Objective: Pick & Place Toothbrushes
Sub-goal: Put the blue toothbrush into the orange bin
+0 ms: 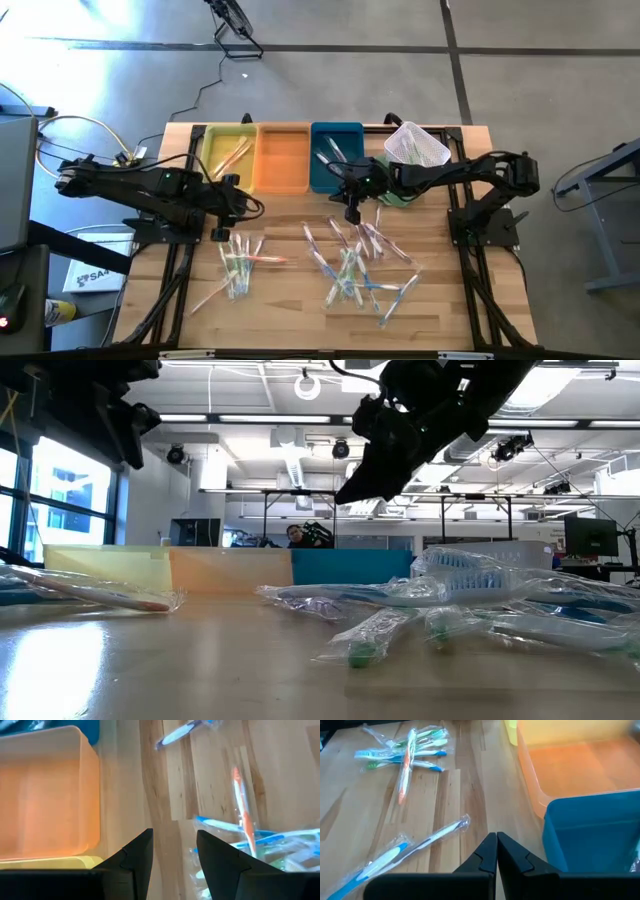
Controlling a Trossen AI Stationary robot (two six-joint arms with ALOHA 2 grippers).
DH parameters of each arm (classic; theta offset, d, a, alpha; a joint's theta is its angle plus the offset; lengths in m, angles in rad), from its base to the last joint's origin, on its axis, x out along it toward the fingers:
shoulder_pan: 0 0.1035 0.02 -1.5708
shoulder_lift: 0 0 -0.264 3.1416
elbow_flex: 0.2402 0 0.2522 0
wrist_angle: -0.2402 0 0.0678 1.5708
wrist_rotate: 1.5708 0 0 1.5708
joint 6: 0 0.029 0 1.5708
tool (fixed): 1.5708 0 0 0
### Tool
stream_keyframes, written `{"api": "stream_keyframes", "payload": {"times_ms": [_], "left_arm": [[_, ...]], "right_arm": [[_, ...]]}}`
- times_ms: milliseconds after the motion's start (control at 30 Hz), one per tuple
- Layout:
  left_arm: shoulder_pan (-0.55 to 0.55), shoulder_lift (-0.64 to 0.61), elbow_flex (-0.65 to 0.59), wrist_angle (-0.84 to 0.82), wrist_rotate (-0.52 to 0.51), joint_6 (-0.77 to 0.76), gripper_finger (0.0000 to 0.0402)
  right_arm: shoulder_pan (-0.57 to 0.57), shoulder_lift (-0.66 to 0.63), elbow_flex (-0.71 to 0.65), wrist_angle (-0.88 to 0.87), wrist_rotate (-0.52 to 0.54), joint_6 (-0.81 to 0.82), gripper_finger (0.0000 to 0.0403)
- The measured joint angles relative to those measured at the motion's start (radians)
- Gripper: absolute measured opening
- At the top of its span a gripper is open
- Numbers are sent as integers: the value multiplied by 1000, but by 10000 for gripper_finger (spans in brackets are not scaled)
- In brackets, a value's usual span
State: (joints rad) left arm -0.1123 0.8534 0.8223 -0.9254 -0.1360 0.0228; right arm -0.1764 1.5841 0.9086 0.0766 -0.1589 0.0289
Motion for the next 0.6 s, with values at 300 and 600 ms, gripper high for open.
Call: {"api": "stream_keyframes", "payload": {"times_ms": [300,600], "left_arm": [[0,3,0,45,-100,73,147],[26,-1,0,298,-110,486,147]], "right_arm": [[2,0,0,-12,4,33,4],[85,0,0,-6,152,72,3]]}}
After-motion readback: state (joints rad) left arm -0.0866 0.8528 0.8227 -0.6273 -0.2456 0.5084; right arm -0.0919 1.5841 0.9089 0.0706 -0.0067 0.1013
